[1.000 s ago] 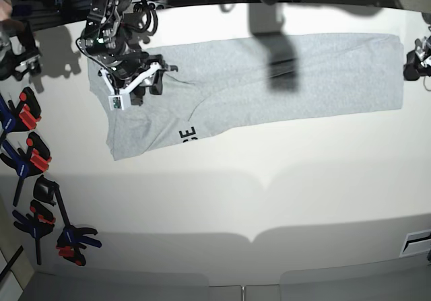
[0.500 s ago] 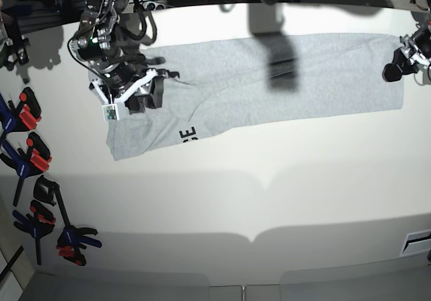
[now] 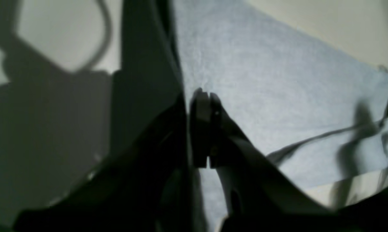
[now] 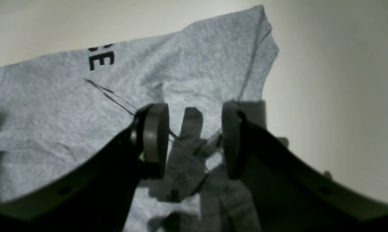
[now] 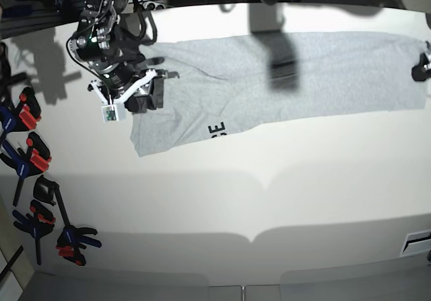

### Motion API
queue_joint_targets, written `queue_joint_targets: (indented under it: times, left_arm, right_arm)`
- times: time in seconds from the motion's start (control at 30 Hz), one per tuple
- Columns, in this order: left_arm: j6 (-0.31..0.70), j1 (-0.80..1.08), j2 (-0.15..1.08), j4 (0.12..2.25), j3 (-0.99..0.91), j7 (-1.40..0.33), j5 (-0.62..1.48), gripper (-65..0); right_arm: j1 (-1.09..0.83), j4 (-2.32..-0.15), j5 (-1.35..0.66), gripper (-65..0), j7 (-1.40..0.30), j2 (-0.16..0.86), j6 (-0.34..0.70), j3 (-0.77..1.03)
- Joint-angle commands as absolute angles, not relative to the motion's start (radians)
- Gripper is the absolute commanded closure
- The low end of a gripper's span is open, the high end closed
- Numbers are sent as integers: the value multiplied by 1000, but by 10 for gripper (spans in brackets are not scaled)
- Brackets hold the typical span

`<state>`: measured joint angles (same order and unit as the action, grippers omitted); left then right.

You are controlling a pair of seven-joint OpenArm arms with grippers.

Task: Fold the T-shirt properly
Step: 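Move the left gripper inward along the shirt toward the right gripper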

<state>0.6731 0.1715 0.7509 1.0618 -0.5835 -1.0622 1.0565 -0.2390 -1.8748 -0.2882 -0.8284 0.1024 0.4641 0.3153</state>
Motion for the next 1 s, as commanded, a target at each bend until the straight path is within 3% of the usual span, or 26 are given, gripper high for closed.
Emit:
queue_joint_targets:
  times: [0.0, 0.27, 0.5, 0.7, 0.9, 0.97]
  left_arm:
    - [650, 166, 773, 1114, -590, -1045, 1040, 0]
    - [496, 233, 589, 1541, -590, -1037, 833, 0]
    - [478, 359, 344, 1890, -588, -973, 826, 0]
    - [478, 363, 247, 1924, -558, -926, 826, 0]
    - [474, 368, 245, 1924, -370, -864, 713, 0]
    - [419, 365, 244, 1924, -315, -832, 683, 0]
  right_arm:
    - [-230, -1897, -303, -256, -803, 108, 475, 317]
    - [-230, -1898, -304, -256, -812, 108, 475, 317]
    - [-230, -1925, -303, -256, -810, 108, 475, 317]
    - [-229, -1943, -303, -256, -809, 108, 475, 317]
    - [-227, -1943, -303, -256, -810, 108, 475, 317]
    - [-227, -1943, -303, -256, -811, 108, 475, 317]
